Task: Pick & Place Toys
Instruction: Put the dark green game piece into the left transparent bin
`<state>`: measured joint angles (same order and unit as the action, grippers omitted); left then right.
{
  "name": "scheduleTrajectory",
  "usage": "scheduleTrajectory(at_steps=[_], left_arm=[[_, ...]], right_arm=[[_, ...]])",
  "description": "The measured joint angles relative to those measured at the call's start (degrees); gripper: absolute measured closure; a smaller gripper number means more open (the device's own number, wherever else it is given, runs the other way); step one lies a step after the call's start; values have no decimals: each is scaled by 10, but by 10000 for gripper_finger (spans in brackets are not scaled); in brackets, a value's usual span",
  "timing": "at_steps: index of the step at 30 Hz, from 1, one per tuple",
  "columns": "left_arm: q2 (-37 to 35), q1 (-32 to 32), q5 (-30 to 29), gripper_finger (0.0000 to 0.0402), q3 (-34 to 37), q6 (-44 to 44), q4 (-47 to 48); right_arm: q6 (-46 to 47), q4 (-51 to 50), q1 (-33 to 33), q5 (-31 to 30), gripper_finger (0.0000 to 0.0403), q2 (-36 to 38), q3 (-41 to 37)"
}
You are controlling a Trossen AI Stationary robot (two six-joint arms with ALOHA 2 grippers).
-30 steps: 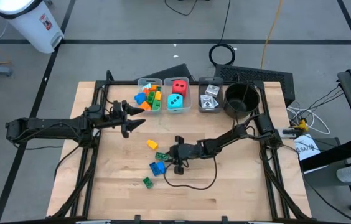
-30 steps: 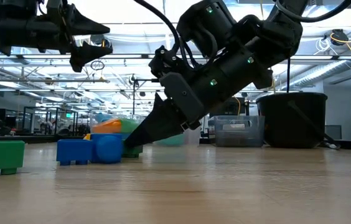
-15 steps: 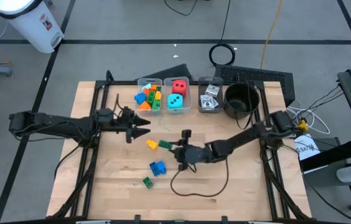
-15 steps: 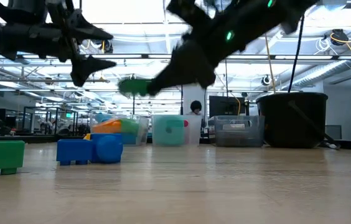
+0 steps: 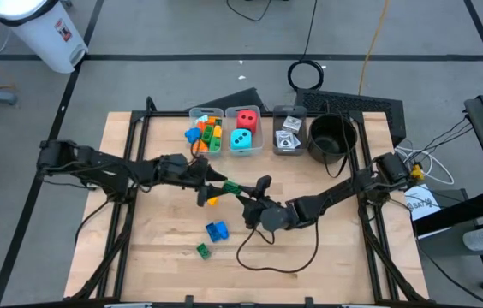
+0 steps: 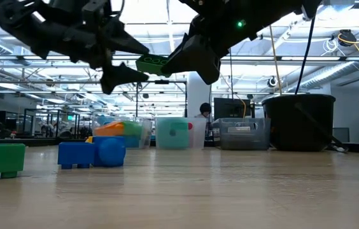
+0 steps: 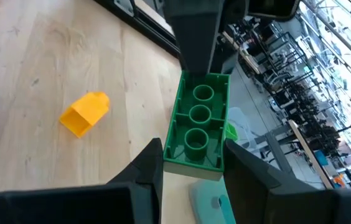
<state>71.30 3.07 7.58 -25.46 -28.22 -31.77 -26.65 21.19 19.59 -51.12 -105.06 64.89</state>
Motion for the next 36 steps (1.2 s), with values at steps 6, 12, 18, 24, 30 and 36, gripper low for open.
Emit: scheduleTrajectory(at_steps=[6, 12, 18, 24, 30, 36], left_arm=[[62, 0, 0, 103, -53, 0, 2], [97, -2, 46, 162, -82, 23, 3], [102, 2, 44, 310, -86, 29, 4], [60, 50, 45, 313, -86, 50, 51], [-22, 117, -103, 313, -86, 127, 148], [-26, 195, -314, 313, -86, 179, 215]], right_arm=[[-5, 8, -1, 1, 300, 0, -6], [-8, 8, -1, 0, 300, 0, -6], [14, 4, -1, -3, 285, 0, -6], [113, -35, -2, -1, 200, 26, -6], [233, -142, 0, 3, 155, 101, -21], [264, -110, -9, 4, 154, 170, -104]])
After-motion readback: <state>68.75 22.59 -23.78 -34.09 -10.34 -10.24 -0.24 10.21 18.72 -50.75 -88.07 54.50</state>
